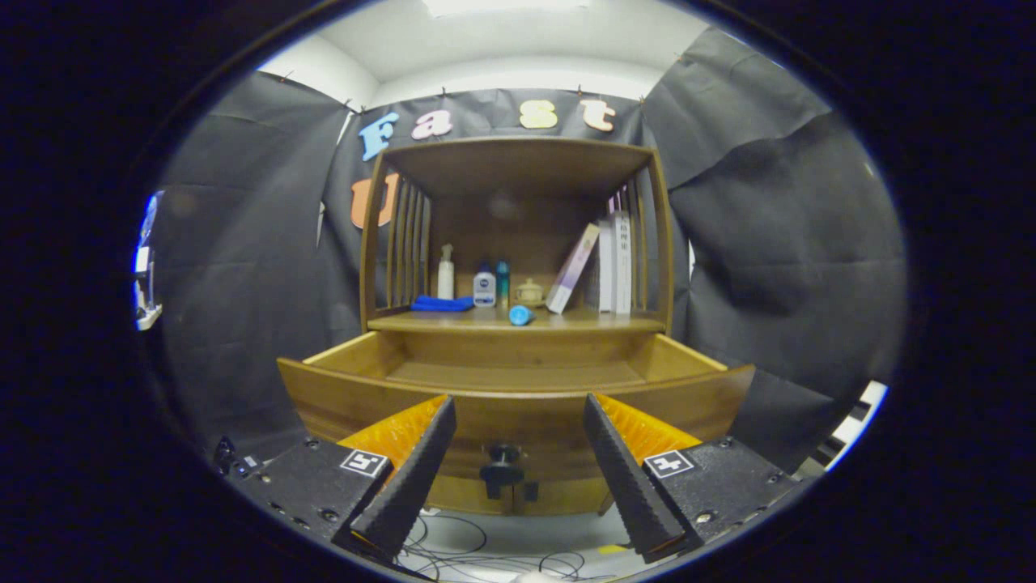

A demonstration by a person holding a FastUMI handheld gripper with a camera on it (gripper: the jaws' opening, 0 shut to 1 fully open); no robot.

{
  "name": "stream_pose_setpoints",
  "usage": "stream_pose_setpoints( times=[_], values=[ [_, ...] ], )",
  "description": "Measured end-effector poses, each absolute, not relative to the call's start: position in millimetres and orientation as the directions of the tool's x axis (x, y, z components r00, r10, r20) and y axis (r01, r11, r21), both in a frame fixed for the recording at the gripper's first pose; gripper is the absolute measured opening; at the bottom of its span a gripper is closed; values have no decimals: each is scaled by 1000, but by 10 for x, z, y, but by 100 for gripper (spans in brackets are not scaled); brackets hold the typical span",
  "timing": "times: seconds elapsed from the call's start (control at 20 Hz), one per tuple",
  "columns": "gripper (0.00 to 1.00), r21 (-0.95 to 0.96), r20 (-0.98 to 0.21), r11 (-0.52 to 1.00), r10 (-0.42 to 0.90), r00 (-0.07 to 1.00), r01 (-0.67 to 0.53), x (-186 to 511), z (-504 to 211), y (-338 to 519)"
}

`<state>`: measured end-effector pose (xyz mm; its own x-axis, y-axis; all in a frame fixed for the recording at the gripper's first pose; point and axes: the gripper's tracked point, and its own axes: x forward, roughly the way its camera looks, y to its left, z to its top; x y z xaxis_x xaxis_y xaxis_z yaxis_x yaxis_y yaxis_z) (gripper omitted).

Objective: Pull open the drawer, take out the items inside it, and place them on the countertop above the cabinet.

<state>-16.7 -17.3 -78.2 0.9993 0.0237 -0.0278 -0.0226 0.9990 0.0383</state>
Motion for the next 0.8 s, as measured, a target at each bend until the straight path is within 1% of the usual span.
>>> stream_pose_setpoints(
  times=[0.15, 0.35, 0.75, 0.8],
  values=[
    [100, 49, -90, 999, 26, 996, -22, -43, -1072, -156],
    [100, 59, -135, 998, 28, 990, -20, 131, -1283, -111],
    [100, 62, -160, 998, 28, 987, -18, 365, -1369, -35],
    [100, 67, -142, 998, 18, 990, -9, 367, -1343, -37]
  ],
)
